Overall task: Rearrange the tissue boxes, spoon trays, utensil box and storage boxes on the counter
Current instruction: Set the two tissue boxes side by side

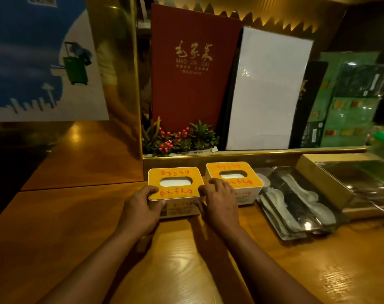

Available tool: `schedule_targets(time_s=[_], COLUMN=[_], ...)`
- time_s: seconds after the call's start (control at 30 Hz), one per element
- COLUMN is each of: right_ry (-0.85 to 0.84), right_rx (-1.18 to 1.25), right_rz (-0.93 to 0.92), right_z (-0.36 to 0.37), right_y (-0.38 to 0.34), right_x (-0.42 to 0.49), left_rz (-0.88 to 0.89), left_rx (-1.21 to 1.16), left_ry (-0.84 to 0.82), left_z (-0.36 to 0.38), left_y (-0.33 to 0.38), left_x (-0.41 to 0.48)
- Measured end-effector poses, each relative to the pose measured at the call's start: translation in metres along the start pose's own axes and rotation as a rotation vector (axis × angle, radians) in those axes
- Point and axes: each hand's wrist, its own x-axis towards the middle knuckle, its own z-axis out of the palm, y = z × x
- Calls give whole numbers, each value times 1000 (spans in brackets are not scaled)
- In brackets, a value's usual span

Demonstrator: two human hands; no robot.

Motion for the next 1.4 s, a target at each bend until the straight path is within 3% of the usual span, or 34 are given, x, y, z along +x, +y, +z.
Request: schedule_targets(time_s=[1.4], right_ry=[-3], right_rx=[136], right_rz=[10], right_z=[1], right_y=[28], right_x=[15], left_rz=[-78], left_rx=[5], left_ry=[51], left_z=[36], left_y=[28], left_x=[11])
